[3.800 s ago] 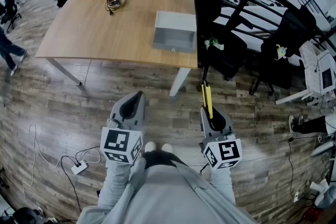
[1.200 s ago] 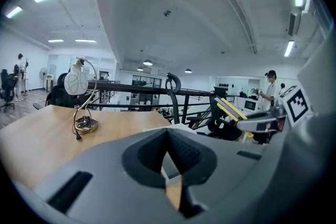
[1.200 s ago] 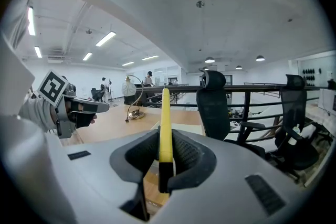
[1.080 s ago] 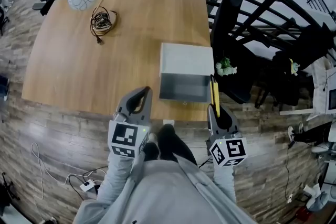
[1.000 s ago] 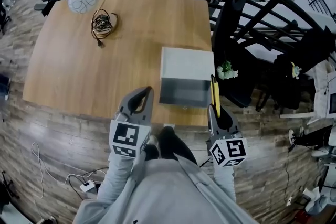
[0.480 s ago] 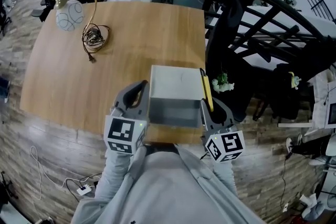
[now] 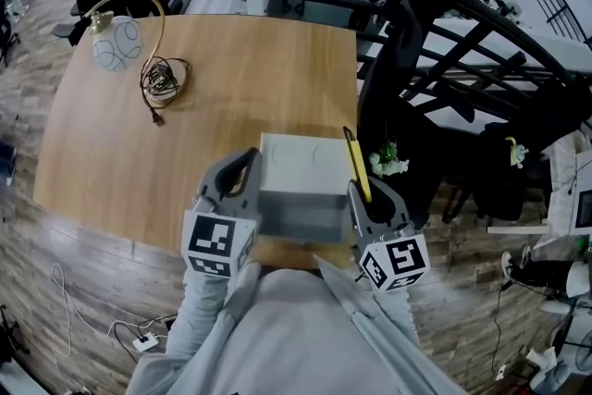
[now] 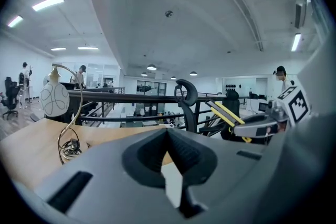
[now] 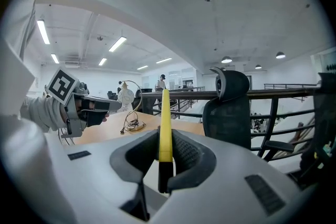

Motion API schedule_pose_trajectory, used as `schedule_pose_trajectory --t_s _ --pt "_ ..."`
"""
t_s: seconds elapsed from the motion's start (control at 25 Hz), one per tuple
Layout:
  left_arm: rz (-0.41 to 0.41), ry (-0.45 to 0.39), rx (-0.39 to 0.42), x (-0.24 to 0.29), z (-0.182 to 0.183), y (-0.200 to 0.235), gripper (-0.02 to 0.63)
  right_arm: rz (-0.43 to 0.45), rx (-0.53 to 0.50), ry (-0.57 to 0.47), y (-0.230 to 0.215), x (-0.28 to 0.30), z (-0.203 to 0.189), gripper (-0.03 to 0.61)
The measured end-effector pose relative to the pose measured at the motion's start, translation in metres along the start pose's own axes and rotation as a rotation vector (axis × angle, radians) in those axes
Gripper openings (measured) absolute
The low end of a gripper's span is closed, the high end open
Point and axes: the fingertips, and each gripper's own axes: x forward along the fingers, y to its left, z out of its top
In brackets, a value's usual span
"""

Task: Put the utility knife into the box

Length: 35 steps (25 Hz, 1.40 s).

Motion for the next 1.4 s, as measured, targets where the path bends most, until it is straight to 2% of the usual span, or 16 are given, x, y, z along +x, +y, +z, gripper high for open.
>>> schedule_pose_trajectory --t_s 0.32,0.6,1.0,1.4 --pt "-0.025 -0.007 0.011 0.004 -0.002 0.005 0.018 -0.004 0.007 0.015 0.007 0.004 -0.004 0.083" --pt "-0.035 0.029 -0.007 0.001 -0.019 0.002 0.018 0.012 0.006 0.061 0.013 0.004 -0.024 0.083" --pt "-0.059 0.05 -0.014 -0.004 -0.043 -0.004 0.018 0.094 -0.052 0.182 0.032 0.005 -0.067 0.083" --pt "-0.054 0.089 -0.04 -0.008 -0.069 -0.005 0.018 0.252 -0.13 0.294 0.059 0.012 -0.115 0.083"
